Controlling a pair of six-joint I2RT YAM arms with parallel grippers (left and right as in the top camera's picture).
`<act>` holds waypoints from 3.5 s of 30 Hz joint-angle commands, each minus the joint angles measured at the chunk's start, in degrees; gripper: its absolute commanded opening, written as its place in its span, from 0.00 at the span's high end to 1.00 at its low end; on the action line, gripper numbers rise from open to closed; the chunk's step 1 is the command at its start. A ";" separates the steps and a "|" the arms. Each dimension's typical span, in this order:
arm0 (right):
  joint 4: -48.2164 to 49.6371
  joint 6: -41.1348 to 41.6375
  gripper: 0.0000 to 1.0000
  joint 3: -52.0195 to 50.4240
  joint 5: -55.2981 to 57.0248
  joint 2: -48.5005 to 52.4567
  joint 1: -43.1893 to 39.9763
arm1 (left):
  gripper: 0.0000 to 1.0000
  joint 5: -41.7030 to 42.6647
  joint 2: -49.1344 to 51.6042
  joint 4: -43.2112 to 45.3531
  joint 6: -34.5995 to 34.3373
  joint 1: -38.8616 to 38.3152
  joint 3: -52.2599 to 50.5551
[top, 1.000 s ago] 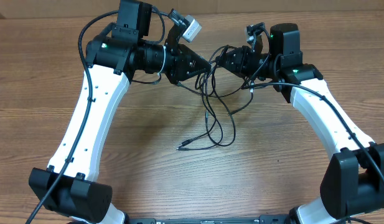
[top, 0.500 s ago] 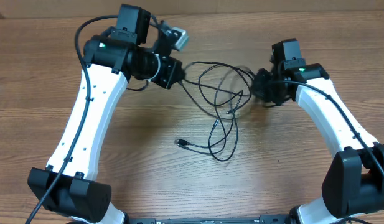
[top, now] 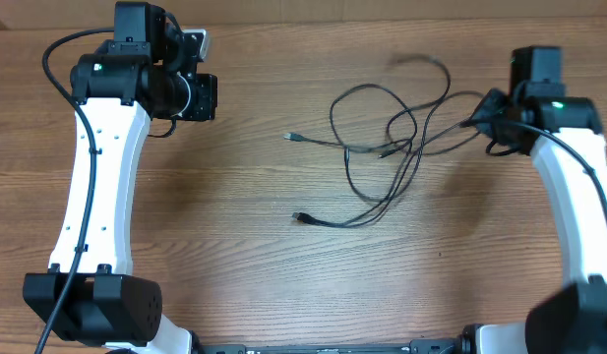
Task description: Untangle cables
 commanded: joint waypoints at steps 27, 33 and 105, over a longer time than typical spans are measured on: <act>-8.44 -3.30 0.53 3.56 3.50 -7.21 2.95 | 0.39 10.34 0.20 4.28 4.04 -17.79 -0.13; -12.33 1.46 0.36 3.56 3.45 -7.21 -3.85 | 0.29 10.34 4.68 9.73 4.31 -24.76 -0.13; -24.28 -2.73 0.00 3.39 -4.11 1.46 -11.82 | 0.96 -13.18 3.72 -6.32 -19.43 -9.38 -0.09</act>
